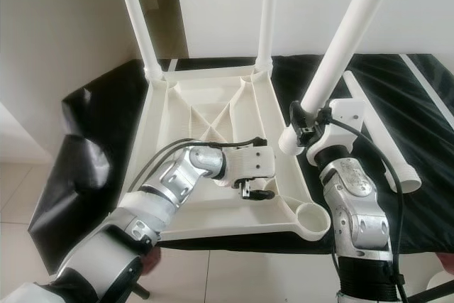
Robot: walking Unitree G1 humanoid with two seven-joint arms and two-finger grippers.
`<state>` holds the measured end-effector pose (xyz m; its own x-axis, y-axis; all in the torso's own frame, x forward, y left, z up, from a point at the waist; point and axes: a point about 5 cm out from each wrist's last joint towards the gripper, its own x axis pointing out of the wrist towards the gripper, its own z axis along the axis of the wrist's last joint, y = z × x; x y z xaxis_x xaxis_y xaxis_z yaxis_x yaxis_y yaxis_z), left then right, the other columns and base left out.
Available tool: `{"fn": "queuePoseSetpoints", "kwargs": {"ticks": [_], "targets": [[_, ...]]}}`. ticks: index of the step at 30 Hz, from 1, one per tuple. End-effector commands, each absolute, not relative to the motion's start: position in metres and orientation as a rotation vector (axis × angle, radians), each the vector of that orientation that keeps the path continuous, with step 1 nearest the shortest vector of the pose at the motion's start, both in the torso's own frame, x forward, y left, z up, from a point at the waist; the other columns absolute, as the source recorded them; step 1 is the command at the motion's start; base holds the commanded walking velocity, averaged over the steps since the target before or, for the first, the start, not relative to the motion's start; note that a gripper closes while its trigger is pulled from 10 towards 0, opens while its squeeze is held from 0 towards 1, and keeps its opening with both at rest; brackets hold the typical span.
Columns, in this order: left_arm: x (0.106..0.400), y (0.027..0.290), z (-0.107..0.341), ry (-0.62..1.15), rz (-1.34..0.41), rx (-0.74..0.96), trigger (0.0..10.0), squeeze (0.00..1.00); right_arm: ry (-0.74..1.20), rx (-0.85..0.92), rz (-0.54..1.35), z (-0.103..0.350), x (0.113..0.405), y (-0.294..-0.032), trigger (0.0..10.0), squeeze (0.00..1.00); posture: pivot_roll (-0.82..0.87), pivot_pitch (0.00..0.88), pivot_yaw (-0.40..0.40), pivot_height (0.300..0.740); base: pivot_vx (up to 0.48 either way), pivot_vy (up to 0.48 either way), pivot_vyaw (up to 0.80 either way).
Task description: Building children table
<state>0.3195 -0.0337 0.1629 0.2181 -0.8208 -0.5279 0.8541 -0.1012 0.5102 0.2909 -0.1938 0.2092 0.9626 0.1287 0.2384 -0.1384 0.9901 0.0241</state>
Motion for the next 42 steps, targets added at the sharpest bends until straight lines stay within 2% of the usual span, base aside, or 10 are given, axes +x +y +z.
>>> {"fn": "queuePoseSetpoints", "kwargs": {"ticks": [1,13,20,25,28,29,32,36,39,42], "targets": [[0.348,-0.018,0.166,-0.182,-0.694,0.87,10.0,0.0,-0.25,0.038,0.149,0.213,0.293,-0.192,10.0,0.0,-0.02,0.0,0.027,0.74,0.0,0.0,0.0],[0.348,-0.018,0.164,-0.171,-0.699,0.886,10.0,0.0,-0.253,0.038,0.141,0.214,0.292,-0.194,10.0,0.0,-0.03,0.0,0.03,0.74,0.0,0.0,0.0],[0.356,-0.013,0.167,-0.204,-0.542,0.881,10.0,0.0,-0.267,0.044,0.125,0.217,0.292,-0.196,10.0,0.0,-0.03,0.0,0.034,0.74,0.0,0.0,0.0],[0.37,0.003,0.183,-0.151,-0.434,0.721,10.0,0.0,-0.27,0.046,0.121,0.217,0.291,-0.197,10.0,0.0,-0.03,0.0,0.036,0.74,0.0,0.0,0.0],[0.364,0.001,0.187,-0.115,-0.667,0.504,10.0,0.0,-0.273,0.046,0.111,0.217,0.29,-0.199,10.0,0.0,-0.03,0.0,0.039,0.74,0.0,0.0,0.0],[0.364,0.001,0.187,-0.115,-0.667,0.504,10.0,0.0,-0.273,0.046,0.111,0.217,0.29,-0.199,10.0,0.0,-0.03,0.0,0.039,0.74,0.0,0.0,0.0],[0.351,-0.004,0.184,-0.017,-0.944,0.3,10.0,0.0,-0.281,0.049,0.095,0.219,0.289,-0.202,10.0,0.0,-0.03,0.0,0.04,0.74,0.0,0.0,0.0],[0.343,-0.004,0.185,0.0,-1.053,0.218,10.0,0.0,-0.283,0.049,0.089,0.219,0.289,-0.204,10.0,0.0,-0.02,0.0,0.041,0.74,0.0,0.0,0.0],[0.319,-0.003,0.181,0.005,-1.287,0.195,10.0,0.0,-0.28,0.048,0.08,0.219,0.289,-0.205,10.0,0.0,-0.02,0.0,0.041,0.74,0.0,0.0,0.0],[0.314,-0.002,0.179,0.004,-1.316,0.196,10.0,0.0,-0.279,0.047,0.079,0.218,0.288,-0.206,10.0,0.0,-0.02,0.0,0.041,0.74,0.0,0.0,0.0]]}}
